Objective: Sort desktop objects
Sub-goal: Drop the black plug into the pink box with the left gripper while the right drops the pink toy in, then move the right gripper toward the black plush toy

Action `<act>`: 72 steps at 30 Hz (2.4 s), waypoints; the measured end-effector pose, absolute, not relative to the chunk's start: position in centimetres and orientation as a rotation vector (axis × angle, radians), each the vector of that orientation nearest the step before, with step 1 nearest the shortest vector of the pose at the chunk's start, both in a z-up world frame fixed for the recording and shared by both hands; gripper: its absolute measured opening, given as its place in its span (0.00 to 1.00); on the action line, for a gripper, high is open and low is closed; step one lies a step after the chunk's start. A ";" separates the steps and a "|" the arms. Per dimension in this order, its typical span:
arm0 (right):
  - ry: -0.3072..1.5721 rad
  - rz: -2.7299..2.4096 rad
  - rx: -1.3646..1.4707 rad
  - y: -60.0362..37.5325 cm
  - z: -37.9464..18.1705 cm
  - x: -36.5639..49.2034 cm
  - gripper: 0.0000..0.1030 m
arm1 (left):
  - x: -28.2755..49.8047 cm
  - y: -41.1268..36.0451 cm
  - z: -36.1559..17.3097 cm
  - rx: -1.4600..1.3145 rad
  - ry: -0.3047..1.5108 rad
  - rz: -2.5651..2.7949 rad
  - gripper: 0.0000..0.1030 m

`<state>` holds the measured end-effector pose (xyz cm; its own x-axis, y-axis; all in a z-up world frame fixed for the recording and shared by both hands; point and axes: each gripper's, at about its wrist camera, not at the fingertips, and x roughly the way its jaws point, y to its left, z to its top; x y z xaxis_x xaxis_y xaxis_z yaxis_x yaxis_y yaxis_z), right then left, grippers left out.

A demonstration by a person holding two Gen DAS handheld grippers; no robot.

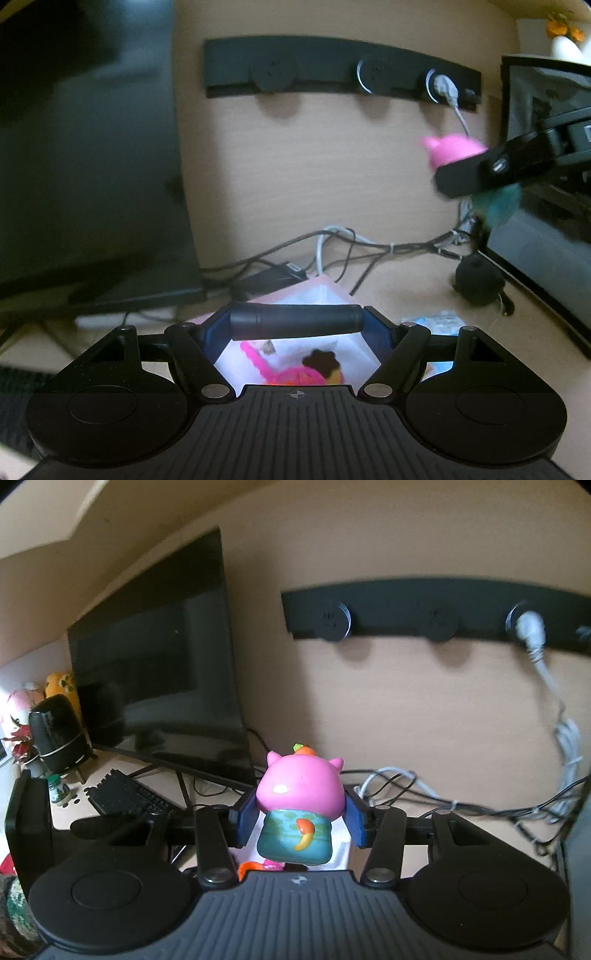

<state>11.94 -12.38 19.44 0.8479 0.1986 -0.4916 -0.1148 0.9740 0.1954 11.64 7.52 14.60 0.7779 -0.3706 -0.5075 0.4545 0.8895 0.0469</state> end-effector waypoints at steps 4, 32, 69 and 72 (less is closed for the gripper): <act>0.637 0.144 0.284 -11.5 16.3 15.8 0.54 | 14.8 9.0 12.1 0.197 0.580 -0.498 0.93; 0.670 -0.289 0.035 -20.1 5.5 5.4 0.99 | 3.4 4.3 7.2 0.005 0.871 -0.358 1.00; 0.571 -0.525 0.497 -33.0 0.9 13.8 0.84 | 0.0 7.4 5.2 -0.015 0.974 -0.230 1.00; 0.590 -0.462 0.634 -33.8 -0.5 13.5 0.84 | 0.4 8.4 5.0 -0.030 0.987 -0.224 1.00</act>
